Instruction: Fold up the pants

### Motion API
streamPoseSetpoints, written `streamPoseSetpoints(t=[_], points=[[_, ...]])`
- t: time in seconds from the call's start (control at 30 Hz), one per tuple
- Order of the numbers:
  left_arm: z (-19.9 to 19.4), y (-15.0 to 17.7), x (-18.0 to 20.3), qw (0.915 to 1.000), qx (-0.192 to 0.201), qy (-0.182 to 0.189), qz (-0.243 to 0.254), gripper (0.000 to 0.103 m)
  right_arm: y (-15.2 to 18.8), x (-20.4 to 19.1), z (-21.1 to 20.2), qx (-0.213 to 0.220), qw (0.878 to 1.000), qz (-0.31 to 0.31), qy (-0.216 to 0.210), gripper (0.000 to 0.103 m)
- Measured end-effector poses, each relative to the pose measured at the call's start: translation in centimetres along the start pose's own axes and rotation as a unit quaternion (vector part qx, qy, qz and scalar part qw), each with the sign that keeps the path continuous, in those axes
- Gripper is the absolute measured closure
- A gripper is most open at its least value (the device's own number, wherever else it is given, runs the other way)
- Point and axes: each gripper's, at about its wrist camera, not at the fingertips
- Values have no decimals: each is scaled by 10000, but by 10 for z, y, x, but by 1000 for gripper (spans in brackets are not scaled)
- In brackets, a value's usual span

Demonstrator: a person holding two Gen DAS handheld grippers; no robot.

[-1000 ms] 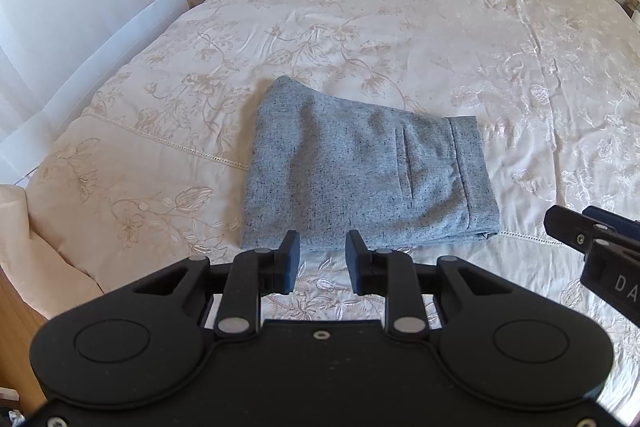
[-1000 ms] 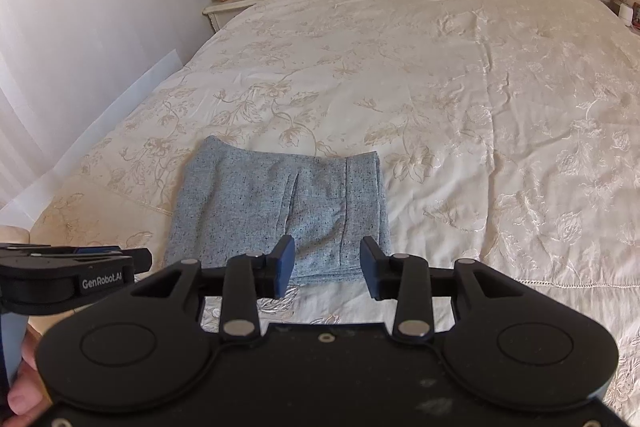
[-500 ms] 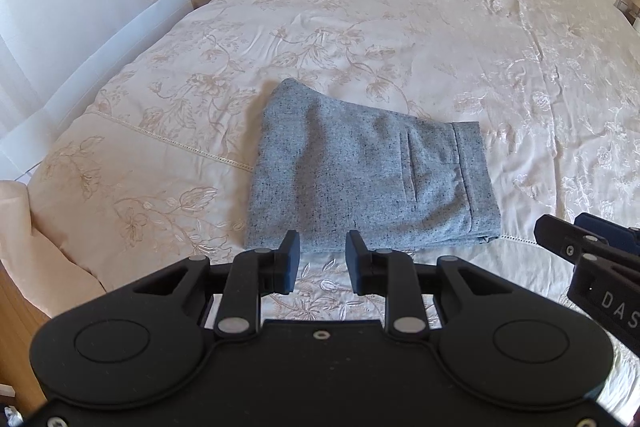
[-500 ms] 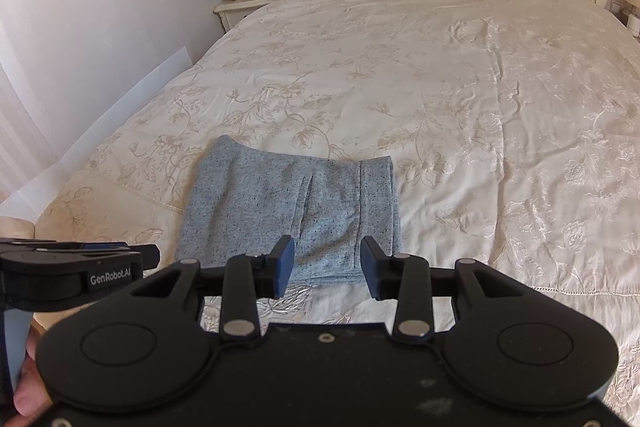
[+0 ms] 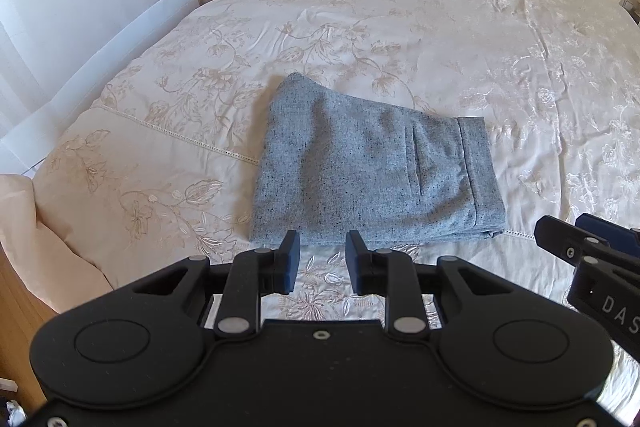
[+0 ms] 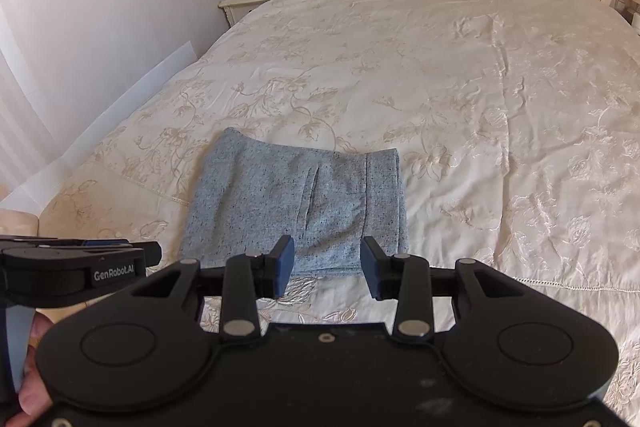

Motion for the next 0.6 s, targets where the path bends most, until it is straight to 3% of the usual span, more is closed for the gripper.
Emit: streamPoseSetpoints(t=[0.6], points=[[-7,2,16,9999,54,-96,117,68,2,9,-3,6,9999,24,-152,63]])
Point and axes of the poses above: each gripper's, at about its wrist camera, not at the fingertips, and z roughly the way its jaws point, x to its right, y to its underside, and after that the axes turned 6 degrees about z, right-handed
